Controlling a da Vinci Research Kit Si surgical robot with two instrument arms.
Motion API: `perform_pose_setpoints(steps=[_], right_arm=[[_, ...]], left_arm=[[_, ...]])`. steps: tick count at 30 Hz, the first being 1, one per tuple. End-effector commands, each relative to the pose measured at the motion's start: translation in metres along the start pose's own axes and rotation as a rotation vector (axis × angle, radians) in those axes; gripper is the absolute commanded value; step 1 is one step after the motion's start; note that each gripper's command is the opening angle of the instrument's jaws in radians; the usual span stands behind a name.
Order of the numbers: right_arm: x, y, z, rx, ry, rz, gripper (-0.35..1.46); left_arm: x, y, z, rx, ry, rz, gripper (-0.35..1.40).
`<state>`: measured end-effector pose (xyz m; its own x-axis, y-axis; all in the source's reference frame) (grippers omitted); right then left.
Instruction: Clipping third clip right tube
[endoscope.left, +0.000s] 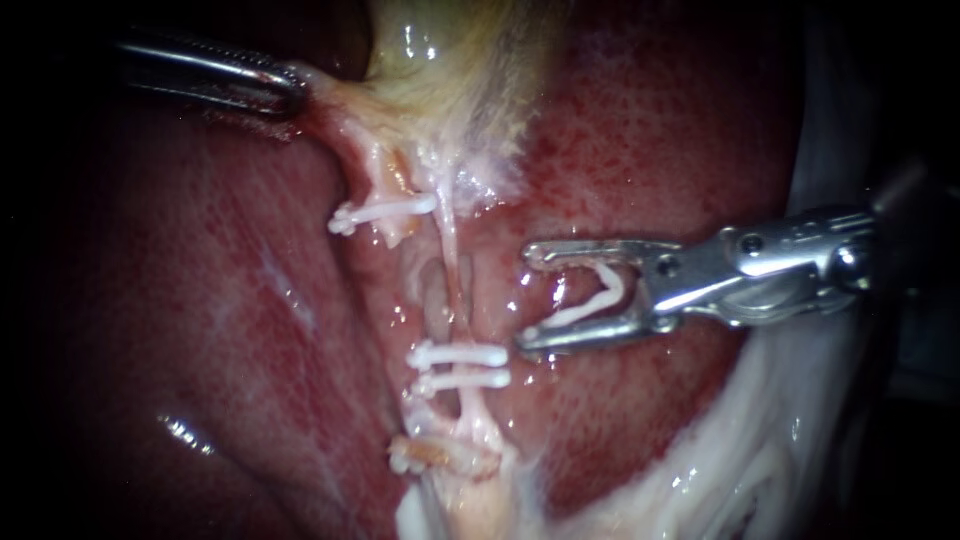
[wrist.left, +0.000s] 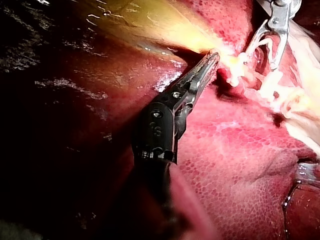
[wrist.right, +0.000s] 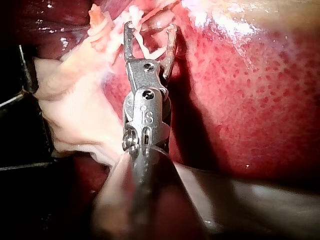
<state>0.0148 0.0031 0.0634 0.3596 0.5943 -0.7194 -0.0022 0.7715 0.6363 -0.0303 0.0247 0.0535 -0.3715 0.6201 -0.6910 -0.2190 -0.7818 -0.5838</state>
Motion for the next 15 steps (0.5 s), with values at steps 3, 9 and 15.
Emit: perform_pose_setpoints(steps=[3,9,15], right_arm=[[-0.0008,0.0011,0.0022,0.007,0.009,0.025,0.5],[-0.0012,0.0018,0.0049,0.063,0.095,0.108,0.5],[0.0012,0.0015,0.0048,0.157,0.243,0.194,0.5]], left_arm=[[0.0,0.0,0.0,0.0,0.0,0.0,-0.35],[0.0,-0.0001,0.0001,0.0,0.0,0.0,-0.35],[0.0,-0.0001,0.0001,0.0,0.0,0.0,-0.35]])
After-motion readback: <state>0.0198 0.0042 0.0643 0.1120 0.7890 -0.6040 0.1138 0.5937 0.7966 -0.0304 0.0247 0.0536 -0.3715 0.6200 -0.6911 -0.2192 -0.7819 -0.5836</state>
